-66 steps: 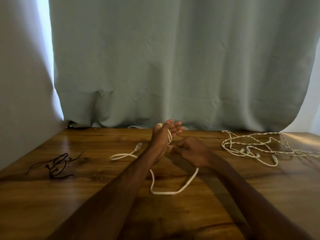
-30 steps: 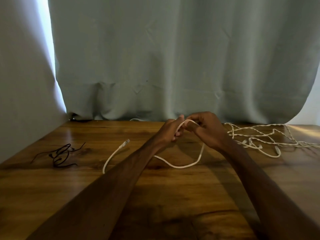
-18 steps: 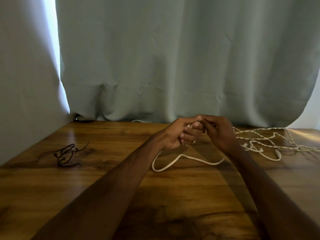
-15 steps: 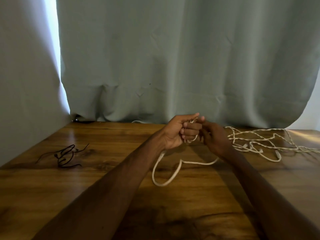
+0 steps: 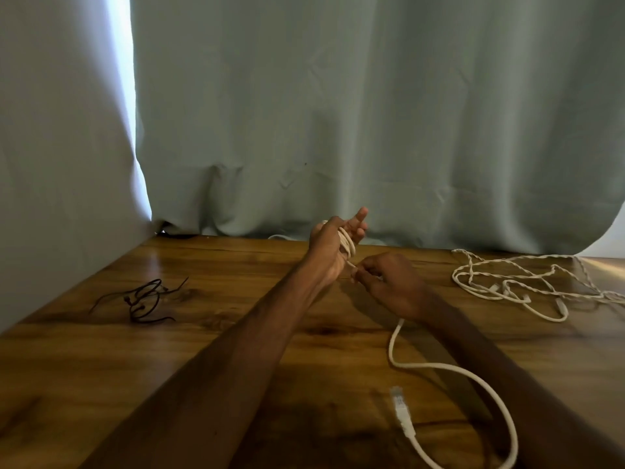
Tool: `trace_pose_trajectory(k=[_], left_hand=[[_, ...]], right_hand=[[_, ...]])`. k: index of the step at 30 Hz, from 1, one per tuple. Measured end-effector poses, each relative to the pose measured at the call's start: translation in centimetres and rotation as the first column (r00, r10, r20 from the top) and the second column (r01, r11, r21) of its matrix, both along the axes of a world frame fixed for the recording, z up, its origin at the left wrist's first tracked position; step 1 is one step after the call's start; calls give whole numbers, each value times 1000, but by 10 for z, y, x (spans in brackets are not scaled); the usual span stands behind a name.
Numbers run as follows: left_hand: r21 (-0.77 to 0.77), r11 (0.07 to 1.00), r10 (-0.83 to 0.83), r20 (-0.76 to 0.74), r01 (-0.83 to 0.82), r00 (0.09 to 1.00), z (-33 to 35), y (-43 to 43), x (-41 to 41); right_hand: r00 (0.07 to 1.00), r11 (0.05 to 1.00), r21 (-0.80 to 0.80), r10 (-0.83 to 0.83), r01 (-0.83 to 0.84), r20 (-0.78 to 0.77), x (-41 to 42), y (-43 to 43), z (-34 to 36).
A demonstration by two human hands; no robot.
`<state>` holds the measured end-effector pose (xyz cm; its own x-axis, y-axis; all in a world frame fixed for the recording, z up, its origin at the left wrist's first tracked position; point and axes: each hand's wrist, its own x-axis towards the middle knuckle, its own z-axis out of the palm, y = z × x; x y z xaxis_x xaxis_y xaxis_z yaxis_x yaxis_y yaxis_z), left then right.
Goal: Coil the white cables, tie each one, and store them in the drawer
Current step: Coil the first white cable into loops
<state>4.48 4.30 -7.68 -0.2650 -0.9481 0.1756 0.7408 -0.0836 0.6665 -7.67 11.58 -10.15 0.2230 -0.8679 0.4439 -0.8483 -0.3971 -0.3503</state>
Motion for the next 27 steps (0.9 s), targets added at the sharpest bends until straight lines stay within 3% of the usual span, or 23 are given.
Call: trace_pose_trajectory(k=[3,5,7,9,11,12,14,16,19,23,27], left_hand=[[-3,994,106,28,-106,994,-9,-18,4],[7,980,195,140,-198,971,-18,-33,10],[-68,963,270,282,-262,921,-26,-40,18],[-184,946,318,389,-265,865,-31,-37,24],[-362,895,424,502,-262,754,-34,-30,23],[-467,845,510,557,-260,655,-37,-26,21],[-595,774,606,601,-214,522,-43,-23,16],[-599,793,552,630,-112,546,-43,-21,15],[-530,846,406,708,54,578,-38,-14,15],[-312,899,56,777,306,627,-28,1,9],[-109,819,-310,742,563,594,-17,5,11]], right_hand=[[981,998,58,5,-16,193,0,7,6],[914,991,117,8,-60,405,0,11,10],[833,978,163,17,-129,553,3,14,15],[793,960,190,49,-205,607,6,16,18],[762,950,184,77,-252,643,7,16,18],[763,956,157,92,-247,640,6,17,18],[843,986,27,125,-162,523,0,17,17],[953,988,-150,86,-44,289,-9,15,16],[999,923,-383,-17,35,49,-18,9,14],[998,856,-516,-54,38,-16,-24,5,15],[994,811,-578,-109,89,0,-37,2,16]])
